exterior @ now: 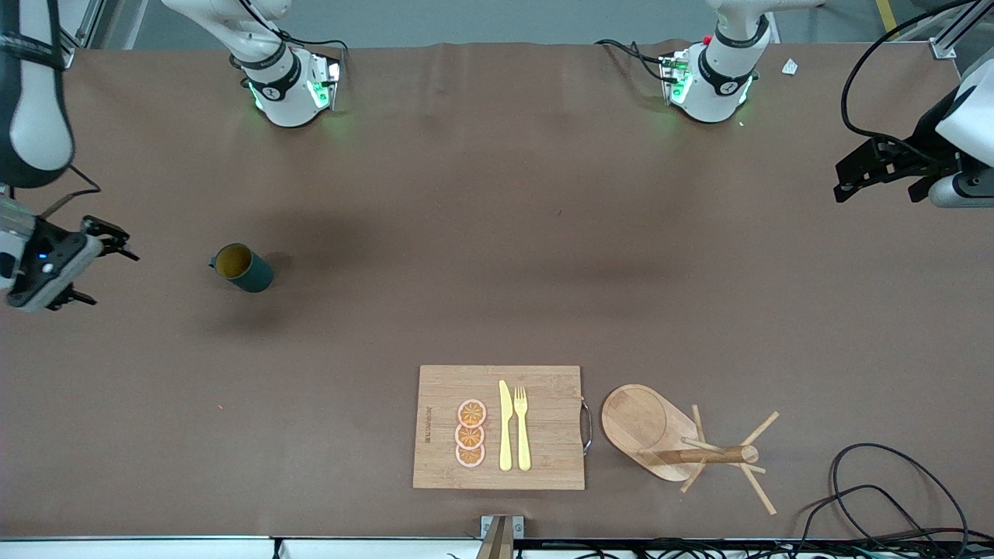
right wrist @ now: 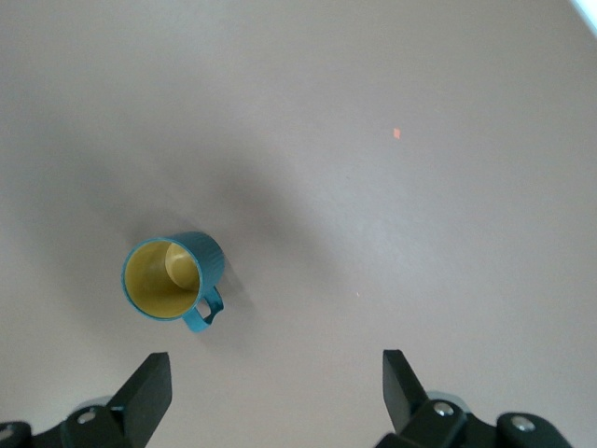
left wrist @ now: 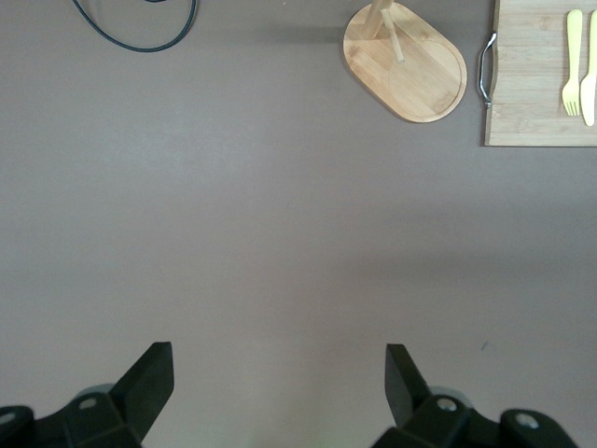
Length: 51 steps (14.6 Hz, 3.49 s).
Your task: Transfer cup from left to right arm and place
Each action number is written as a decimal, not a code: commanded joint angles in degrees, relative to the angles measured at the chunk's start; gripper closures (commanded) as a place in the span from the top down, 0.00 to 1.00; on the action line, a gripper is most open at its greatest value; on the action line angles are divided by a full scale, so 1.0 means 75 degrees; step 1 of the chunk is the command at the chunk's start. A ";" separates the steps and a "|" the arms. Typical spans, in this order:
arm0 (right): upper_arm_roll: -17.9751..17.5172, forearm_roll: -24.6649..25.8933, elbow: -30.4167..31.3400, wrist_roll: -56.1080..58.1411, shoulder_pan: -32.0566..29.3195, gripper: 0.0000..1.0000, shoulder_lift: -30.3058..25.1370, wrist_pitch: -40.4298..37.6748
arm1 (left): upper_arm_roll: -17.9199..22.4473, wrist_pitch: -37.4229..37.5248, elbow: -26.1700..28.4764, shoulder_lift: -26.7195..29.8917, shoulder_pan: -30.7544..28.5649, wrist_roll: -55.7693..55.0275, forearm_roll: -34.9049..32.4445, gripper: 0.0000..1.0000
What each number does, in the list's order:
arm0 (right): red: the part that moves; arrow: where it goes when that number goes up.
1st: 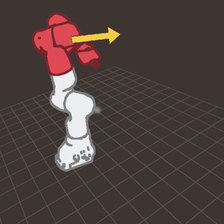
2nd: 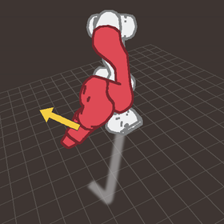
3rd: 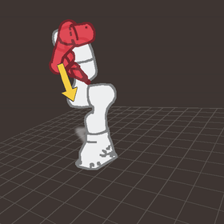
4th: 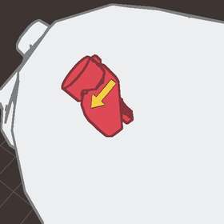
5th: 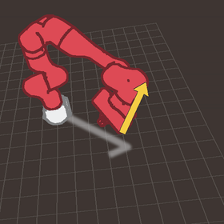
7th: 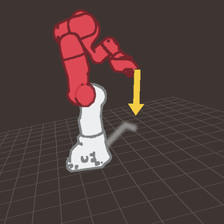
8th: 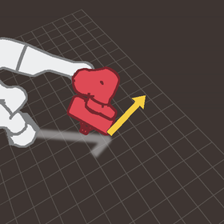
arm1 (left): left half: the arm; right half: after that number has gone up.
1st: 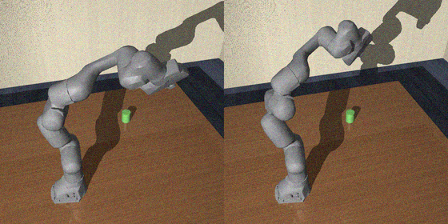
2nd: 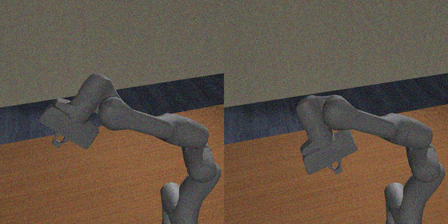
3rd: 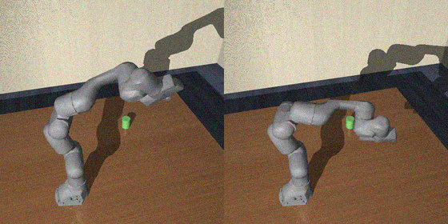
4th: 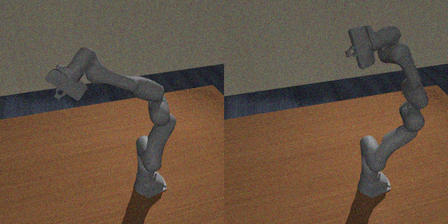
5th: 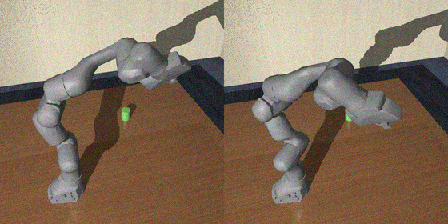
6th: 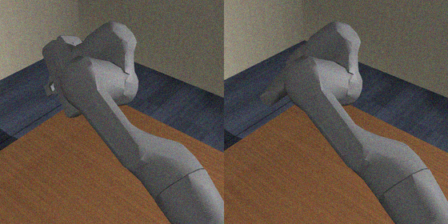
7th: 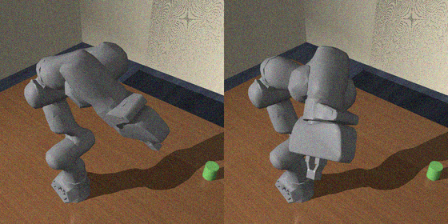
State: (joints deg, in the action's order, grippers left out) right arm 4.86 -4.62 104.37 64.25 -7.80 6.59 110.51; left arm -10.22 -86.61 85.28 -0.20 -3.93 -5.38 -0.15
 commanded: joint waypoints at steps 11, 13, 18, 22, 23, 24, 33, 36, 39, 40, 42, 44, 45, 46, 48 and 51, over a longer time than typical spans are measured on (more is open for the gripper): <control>-0.0273 -0.0122 -0.2173 -0.7517 0.1155 1.00 -0.0315 -0.3577 | -0.0021 -0.0041 0.0019 0.0050 -0.0038 0.0178 -0.0073 1.00; -0.0296 -0.0041 -0.2173 -0.8073 0.1320 1.00 -0.0351 -0.3660 | -0.0032 -0.0041 0.0019 0.0050 -0.0026 0.0166 -0.0073 1.00; -0.0285 0.0731 -0.2185 -0.8063 0.1344 1.00 -0.0363 -0.3064 | -0.0032 -0.0041 0.0019 0.0050 -0.0026 0.0166 -0.0073 1.00; -0.0261 0.1085 -0.2523 -0.7969 0.1251 1.00 -0.0258 -0.2735 | -0.0032 -0.0041 0.0019 0.0050 -0.0026 0.0155 -0.0073 1.00; -0.0249 0.1097 -0.2676 -0.7969 0.1227 1.00 -0.0176 -0.2712 | -0.0032 -0.0041 0.0019 0.0050 -0.0026 0.0155 -0.0073 1.00; -0.0249 0.1074 -0.2724 -0.7969 0.1192 1.00 -0.0082 -0.2653 | -0.0032 -0.0041 0.0019 0.0050 -0.0026 0.0155 -0.0073 1.00; -0.0238 0.0616 -0.1976 -0.7524 0.0782 1.00 -0.0186 -0.1834 | -0.0032 -0.0041 0.0008 0.0050 -0.0026 0.0155 -0.0108 1.00; -0.0238 0.0605 -0.1751 -0.7524 0.0758 1.00 -0.0351 -0.1715 | -0.0032 -0.0041 0.0019 0.0050 -0.0003 0.0143 -0.0155 1.00; -0.0238 0.0593 -0.1751 -0.7524 0.0758 1.00 -0.0351 -0.1715 | -0.0103 -0.0041 0.0019 0.0039 0.0021 0.0143 -0.0284 1.00; -0.0238 0.0593 -0.1751 -0.7524 0.0758 1.00 -0.0351 -0.1715 | -0.0103 -0.0041 0.0019 0.0039 0.0021 0.0143 -0.0284 1.00; -0.0238 0.0593 -0.1751 -0.7524 0.0758 1.00 -0.0351 -0.1715 | -0.0103 -0.0041 0.0019 0.0039 0.0021 0.0143 -0.0284 1.00; -0.0249 0.0581 -0.1786 -0.7524 0.0770 1.00 -0.0351 -0.1727 | -0.0114 -0.0030 0.0019 0.0039 0.0032 0.0143 -0.0284 1.00; -0.0249 0.0512 -0.1810 -0.7512 0.0770 1.00 -0.0351 -0.1727 | -0.0114 -0.0030 0.0019 0.0039 0.0032 0.0131 -0.0284 1.00; -0.0261 0.0499 -0.1833 -0.7524 0.0781 1.00 -0.0351 -0.1762 | -0.0114 -0.0030 0.0019 0.0039 0.0032 0.0131 -0.0284 1.00; -0.0261 0.0499 -0.1857 -0.7512 0.0782 1.00 -0.0409 -0.1855 | -0.0114 -0.0030 0.0019 0.0015 0.0032 0.0120 -0.0296 1.00; -0.0273 0.0499 -0.2009 -0.7395 0.0793 1.00 -0.0410 -0.1949 | -0.0114 -0.0030 0.0019 0.0015 0.0044 0.0131 -0.0296 1.00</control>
State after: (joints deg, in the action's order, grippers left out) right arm 3.36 -0.02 89.07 7.63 -1.31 4.93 96.65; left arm -10.88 -86.61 85.36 -0.25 -3.76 -5.37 -1.13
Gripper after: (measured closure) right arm 0.000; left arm 0.000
